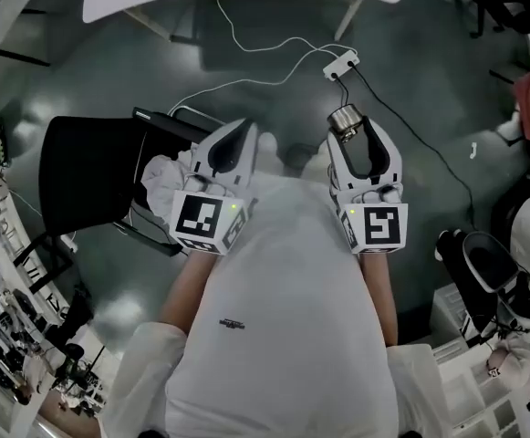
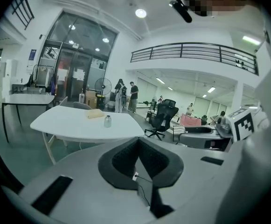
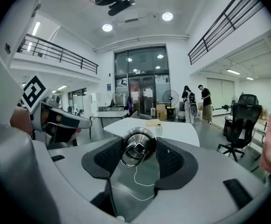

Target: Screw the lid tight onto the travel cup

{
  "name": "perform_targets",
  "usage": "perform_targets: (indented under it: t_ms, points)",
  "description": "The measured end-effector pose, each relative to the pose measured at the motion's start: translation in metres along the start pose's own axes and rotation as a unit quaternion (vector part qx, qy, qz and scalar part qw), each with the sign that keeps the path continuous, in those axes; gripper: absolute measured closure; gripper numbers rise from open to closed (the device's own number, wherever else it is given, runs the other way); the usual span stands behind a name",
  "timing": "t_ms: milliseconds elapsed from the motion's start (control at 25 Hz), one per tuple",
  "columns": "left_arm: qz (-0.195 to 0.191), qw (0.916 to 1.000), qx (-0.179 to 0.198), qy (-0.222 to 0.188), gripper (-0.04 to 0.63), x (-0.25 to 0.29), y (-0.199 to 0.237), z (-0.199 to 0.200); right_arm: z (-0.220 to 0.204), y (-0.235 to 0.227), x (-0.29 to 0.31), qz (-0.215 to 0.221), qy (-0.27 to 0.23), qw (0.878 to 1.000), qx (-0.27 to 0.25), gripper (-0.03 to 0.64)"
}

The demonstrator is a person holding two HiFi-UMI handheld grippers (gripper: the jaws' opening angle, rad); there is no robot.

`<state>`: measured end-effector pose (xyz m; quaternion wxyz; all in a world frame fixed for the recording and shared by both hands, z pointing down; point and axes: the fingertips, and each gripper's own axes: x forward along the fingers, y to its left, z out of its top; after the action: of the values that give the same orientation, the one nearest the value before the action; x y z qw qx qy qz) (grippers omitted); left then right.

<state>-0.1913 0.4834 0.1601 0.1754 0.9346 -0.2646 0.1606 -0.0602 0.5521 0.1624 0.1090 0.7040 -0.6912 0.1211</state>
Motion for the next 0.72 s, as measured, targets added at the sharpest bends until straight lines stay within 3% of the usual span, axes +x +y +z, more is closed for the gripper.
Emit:
perform_targets:
  t_ms: [360,720]
  points:
    - [-0.006,0.9999,0.001,-0.011,0.592,-0.021,0.069,0.008,0.016,0.03,0.025,-0.049,-0.011,0.998,0.022,0.393]
    - [-0.004,0.9999,-0.013,-0.005,0.592,0.008,0.104,0.025,0.023,0.023,0.075,-0.043,0.01,0.999,0.02,0.393]
